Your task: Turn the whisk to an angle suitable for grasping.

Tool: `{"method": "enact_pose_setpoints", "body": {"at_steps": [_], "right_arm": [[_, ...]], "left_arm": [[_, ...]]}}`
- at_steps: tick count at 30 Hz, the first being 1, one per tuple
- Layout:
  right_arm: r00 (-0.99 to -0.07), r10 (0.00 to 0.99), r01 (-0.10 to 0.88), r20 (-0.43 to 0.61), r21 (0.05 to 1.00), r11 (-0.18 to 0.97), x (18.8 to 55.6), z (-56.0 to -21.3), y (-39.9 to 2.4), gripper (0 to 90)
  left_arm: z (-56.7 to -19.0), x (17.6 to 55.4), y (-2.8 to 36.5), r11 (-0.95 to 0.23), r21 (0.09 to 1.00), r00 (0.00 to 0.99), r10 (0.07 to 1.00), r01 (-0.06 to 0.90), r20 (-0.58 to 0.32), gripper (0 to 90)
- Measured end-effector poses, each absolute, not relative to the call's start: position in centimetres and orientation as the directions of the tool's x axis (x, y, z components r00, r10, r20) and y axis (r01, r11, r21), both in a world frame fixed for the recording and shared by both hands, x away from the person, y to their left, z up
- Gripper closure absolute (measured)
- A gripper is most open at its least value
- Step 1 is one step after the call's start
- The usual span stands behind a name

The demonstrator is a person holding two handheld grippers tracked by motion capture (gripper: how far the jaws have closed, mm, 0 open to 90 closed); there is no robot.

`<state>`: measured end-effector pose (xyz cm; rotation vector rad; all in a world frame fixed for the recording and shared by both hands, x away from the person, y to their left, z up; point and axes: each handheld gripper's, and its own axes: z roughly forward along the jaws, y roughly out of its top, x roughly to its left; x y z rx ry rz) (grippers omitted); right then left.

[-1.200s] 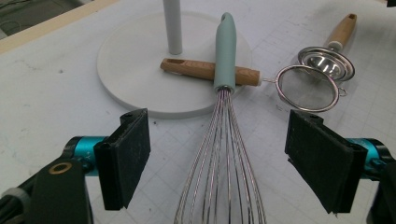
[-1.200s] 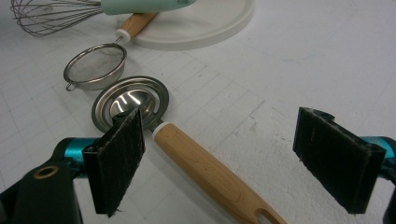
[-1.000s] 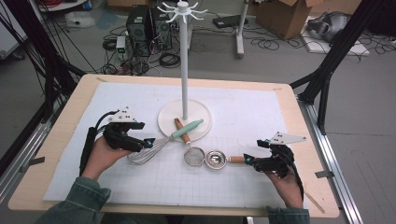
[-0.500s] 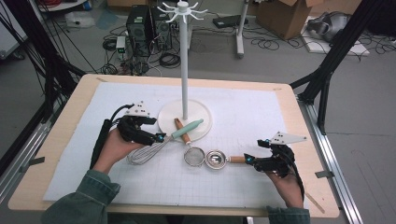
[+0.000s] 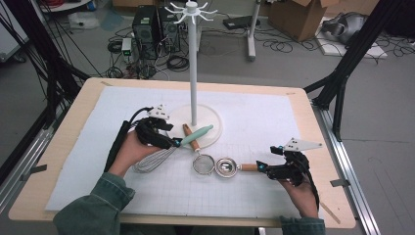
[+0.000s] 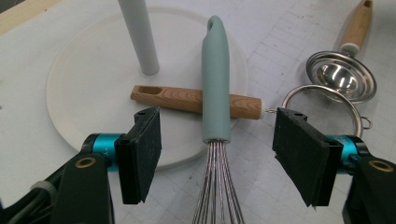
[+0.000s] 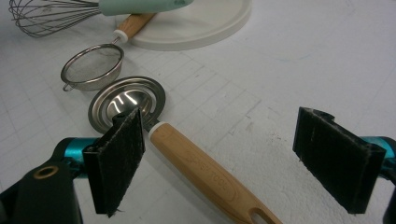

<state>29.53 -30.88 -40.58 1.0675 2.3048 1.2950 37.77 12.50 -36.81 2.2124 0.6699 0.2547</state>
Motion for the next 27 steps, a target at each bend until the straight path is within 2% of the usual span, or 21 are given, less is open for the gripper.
{"method": "enact_pose_setpoints", "body": {"at_steps": [27], "right_arm": [[-0.684,0.721,0.466,0.107,0.824,0.321,29.6,-40.8,-31.0,15.5]], "left_arm": [[-39.0,39.6,9.6,-0.617,0.654,0.839,0.542,0.438,-0.049,44.2]]}}
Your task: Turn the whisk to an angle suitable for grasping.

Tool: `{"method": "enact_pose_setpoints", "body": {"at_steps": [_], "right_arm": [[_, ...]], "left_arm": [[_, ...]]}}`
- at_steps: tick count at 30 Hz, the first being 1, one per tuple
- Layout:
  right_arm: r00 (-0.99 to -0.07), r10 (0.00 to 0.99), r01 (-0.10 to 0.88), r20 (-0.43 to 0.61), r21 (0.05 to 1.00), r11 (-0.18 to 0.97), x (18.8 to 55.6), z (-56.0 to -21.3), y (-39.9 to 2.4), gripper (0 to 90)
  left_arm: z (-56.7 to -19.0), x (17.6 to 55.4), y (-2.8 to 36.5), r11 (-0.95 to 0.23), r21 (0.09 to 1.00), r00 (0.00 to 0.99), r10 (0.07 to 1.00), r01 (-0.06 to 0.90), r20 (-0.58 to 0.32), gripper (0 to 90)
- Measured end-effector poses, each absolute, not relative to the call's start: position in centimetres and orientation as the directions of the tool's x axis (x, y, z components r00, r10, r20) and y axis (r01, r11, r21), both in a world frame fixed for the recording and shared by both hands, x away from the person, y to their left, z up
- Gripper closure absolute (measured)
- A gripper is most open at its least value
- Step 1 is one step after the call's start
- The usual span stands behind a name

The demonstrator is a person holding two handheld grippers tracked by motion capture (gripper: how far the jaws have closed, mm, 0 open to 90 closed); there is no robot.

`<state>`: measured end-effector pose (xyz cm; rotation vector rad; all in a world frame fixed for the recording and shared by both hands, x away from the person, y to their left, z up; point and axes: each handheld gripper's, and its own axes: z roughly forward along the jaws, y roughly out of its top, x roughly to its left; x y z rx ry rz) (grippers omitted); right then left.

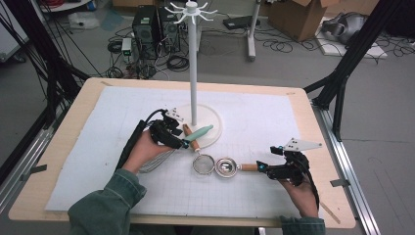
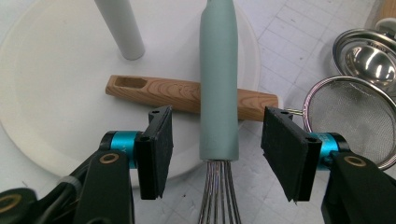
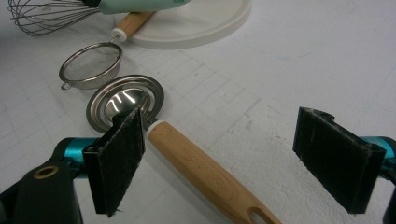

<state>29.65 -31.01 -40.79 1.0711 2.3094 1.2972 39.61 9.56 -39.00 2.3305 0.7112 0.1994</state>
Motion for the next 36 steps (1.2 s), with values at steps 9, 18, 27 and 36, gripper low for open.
{"method": "enact_pose_setpoints", "body": {"at_steps": [9,18,27,36], "right_arm": [[-0.685,0.72,0.465,0.11,0.827,0.316,29.8,-40.7,-30.9,15.5],[-0.678,0.726,0.468,0.115,0.829,0.306,30.0,-40.8,-31.3,15.5],[-0.684,0.72,0.466,0.114,0.828,0.312,30.1,-40.8,-31.1,15.5],[-0.685,0.72,0.463,0.112,0.83,0.312,30.2,-40.9,-31.1,15.5]], "left_arm": [[-39.2,39.8,9.5,-0.627,0.642,0.839,0.542,0.44,-0.046,47.0],[-39.9,40.0,8.5,-0.665,0.597,0.832,0.554,0.449,-0.009,52.1],[-39.8,40.3,7.3,-0.709,0.55,0.841,0.541,0.442,0.022,61.4],[-40.2,40.5,6.7,-0.74,0.501,0.846,0.532,0.448,0.028,68.5]]}}
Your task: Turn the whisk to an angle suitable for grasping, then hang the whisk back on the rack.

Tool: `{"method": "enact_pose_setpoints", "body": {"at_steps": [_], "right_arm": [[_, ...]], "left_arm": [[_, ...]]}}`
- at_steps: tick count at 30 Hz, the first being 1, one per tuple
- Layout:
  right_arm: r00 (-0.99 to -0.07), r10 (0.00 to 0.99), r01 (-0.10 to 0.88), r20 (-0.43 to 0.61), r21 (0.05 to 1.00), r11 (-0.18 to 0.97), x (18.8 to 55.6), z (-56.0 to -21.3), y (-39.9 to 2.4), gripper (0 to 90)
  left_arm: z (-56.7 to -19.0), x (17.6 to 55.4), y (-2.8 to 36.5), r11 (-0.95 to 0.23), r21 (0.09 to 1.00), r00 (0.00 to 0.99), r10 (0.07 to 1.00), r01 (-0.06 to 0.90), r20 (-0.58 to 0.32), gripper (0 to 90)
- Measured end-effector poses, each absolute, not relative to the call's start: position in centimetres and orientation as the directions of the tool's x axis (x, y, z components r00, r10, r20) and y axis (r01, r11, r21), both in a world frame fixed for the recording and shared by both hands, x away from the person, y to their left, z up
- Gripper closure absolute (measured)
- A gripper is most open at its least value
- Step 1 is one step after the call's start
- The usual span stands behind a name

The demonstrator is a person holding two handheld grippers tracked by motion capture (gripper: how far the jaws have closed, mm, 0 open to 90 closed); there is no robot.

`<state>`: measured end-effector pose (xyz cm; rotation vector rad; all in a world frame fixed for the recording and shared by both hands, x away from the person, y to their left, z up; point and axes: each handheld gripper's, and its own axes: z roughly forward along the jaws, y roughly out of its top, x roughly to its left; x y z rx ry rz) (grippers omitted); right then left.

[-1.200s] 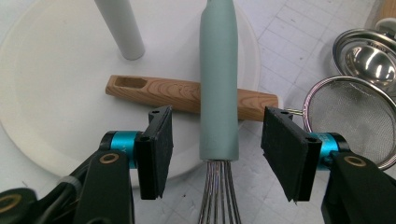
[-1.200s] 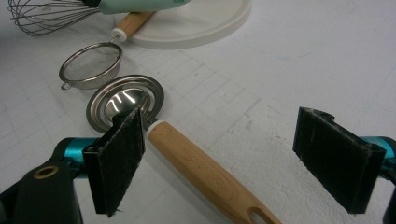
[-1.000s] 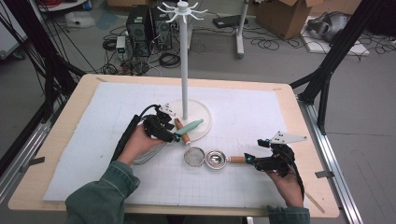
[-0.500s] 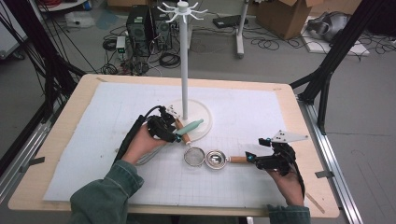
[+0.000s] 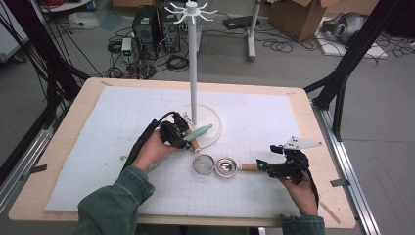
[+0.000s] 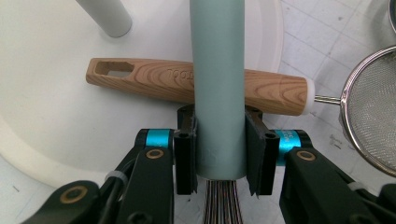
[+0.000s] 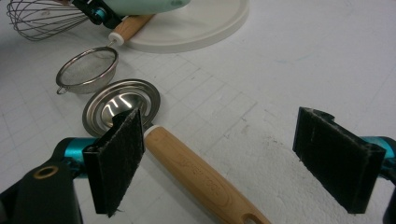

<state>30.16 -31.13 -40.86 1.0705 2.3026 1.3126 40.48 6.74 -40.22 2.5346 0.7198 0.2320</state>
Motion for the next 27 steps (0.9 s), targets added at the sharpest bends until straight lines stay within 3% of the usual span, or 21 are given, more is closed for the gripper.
{"method": "enact_pose_setpoints", "body": {"at_steps": [7,17,27], "right_arm": [[-0.689,0.717,0.462,0.108,0.827,0.319,30.2,-40.9,-30.9,15.5],[-0.684,0.721,0.464,0.108,0.827,0.316,30.2,-40.9,-30.9,15.5],[-0.694,0.712,0.462,0.106,0.825,0.327,30.2,-40.7,-30.2,15.5]], "left_arm": [[-39.2,40.1,7.5,-0.729,0.53,0.861,0.508,0.433,-0.005,69.0],[-35.7,38.5,10.8,-0.642,0.675,0.897,0.436,0.363,-0.068,69.1],[-32.6,36.8,14.3,-0.431,0.847,0.934,0.305,0.311,-0.188,69.1]]}}
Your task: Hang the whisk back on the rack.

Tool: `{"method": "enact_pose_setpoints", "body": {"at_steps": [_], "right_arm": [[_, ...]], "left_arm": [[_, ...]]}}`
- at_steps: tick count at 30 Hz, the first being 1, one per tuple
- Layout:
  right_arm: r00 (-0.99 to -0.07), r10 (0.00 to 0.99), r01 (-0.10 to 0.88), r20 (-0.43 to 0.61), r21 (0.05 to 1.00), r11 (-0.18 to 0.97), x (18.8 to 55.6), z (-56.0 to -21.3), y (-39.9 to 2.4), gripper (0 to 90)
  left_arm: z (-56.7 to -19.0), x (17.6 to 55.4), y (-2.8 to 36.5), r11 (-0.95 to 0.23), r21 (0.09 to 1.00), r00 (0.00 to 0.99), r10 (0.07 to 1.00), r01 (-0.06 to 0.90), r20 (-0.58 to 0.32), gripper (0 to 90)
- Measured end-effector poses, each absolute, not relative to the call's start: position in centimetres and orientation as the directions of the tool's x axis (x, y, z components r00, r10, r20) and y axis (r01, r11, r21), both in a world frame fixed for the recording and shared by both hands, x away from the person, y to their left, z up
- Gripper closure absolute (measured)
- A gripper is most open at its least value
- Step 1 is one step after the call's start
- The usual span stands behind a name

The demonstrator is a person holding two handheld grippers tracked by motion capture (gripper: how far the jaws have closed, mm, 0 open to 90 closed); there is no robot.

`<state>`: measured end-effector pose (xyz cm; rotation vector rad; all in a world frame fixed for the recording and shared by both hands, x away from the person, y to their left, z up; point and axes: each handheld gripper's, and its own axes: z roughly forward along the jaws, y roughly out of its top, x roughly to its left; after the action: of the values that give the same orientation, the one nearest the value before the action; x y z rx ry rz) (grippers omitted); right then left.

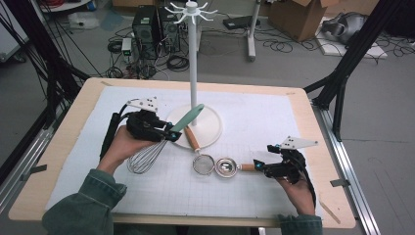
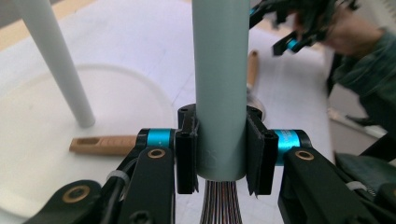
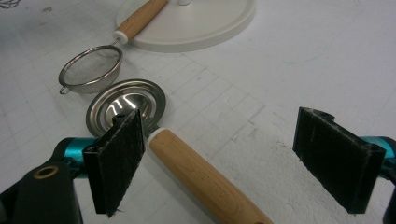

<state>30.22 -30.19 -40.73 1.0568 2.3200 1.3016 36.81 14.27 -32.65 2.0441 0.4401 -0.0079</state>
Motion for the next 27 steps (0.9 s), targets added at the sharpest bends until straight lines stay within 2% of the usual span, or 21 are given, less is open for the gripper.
{"method": "enact_pose_setpoints", "body": {"at_steps": [7,18,25,27], "right_arm": [[-0.712,0.696,0.443,0.097,0.831,0.337,30.3,-40.3,-29.3,15.5],[-0.752,0.65,0.418,0.11,0.842,0.341,30.6,-39.2,-27.7,15.5],[-0.817,0.563,0.371,0.13,0.865,0.339,31.2,-36.4,-24.9,15.7],[-0.848,0.51,0.347,0.145,0.88,0.326,31.5,-35.2,-23.5,17.1]], "left_arm": [[-32.2,36.6,15.5,-0.36,0.884,0.944,0.252,0.297,-0.214,69.1],[-32.2,36.3,15.7,-0.318,0.908,0.954,0.207,0.273,-0.215,69.1],[-32.5,36.0,15.4,-0.323,0.909,0.958,0.198,0.264,-0.208,69.0],[-32.5,35.8,15.3,-0.327,0.908,0.959,0.196,0.261,-0.205,69.1]]}}
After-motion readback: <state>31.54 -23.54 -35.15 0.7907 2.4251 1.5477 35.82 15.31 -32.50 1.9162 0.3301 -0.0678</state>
